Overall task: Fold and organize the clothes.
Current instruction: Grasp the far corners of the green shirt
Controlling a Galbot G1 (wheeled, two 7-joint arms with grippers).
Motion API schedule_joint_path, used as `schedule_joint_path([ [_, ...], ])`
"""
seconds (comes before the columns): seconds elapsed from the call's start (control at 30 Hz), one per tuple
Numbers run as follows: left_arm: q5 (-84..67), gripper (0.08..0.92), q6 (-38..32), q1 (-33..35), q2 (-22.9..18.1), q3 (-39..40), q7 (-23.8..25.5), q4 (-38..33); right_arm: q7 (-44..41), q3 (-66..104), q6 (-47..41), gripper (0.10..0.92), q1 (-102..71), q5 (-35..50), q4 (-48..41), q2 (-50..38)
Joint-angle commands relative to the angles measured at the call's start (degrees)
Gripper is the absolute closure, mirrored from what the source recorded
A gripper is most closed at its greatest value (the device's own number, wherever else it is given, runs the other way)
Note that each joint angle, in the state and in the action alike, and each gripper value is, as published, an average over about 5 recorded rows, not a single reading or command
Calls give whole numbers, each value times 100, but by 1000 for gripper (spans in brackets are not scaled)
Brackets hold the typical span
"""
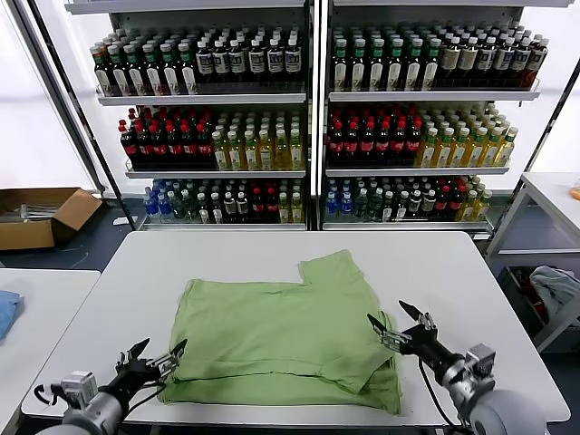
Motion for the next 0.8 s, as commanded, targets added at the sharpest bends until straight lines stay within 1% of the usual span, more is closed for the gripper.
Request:
schedule_joint_path([
  [0.03,-408,177,-2,-1686,802,635,-28,1530,-1,-1249,-416,203,2368,86,-1877,-108],
  [0.2,-447,177,-5,-2469,1001,1160,-29,2343,1,-1638,-474,203,3035,67,-2692,157],
  [0.47,-475,177,-25,-3405,1070,1718,-22,3386,69,-1967,-599,203,3592,-65,-3359,510],
  [0.63,-476,177,-60,-3793,1034,1962,-43,3808,107,-2127,-616,203,3860,-112,-3729,672],
  [0.8,-488,177,-71,-4040,1015,2151,-52,4020,131,-2293,-626,203,4187,-203,-4180,895],
])
